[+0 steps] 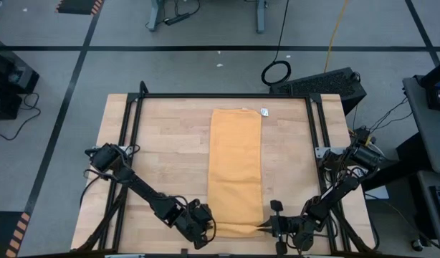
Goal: Roll towel
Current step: Roll the yellow towel
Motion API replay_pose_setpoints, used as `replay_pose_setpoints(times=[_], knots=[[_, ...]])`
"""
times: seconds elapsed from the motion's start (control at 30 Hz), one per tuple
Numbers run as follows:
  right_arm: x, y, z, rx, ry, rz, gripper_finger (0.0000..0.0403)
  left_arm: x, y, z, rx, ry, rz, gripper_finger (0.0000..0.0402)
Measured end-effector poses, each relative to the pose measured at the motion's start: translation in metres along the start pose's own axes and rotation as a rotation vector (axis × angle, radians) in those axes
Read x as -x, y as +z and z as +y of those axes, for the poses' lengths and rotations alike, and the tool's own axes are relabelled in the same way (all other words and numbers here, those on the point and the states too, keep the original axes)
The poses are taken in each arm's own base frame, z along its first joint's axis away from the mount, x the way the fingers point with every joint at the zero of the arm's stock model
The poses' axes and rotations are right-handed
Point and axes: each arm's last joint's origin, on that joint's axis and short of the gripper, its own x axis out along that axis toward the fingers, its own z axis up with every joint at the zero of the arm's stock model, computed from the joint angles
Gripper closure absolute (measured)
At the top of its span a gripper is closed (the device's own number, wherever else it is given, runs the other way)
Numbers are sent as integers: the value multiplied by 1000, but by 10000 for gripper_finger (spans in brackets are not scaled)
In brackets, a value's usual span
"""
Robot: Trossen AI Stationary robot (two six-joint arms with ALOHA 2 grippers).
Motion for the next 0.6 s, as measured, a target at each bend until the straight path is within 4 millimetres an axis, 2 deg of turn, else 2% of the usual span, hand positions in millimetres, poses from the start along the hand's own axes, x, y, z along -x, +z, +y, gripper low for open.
replay_pose_setpoints(times=[0.13,0.43,0.53,0.6], knots=[[-3,2,-3,-5,3,13,397,4,-5,-6,-17,-5,-16,370],[-4,2,-4,-9,0,20,397,17,-9,-17,-107,1,-99,280],[-4,2,-4,-10,0,19,397,17,-9,-17,-116,9,-95,277],[-4,2,-4,-12,3,22,397,17,-9,-16,-120,11,-94,288]])
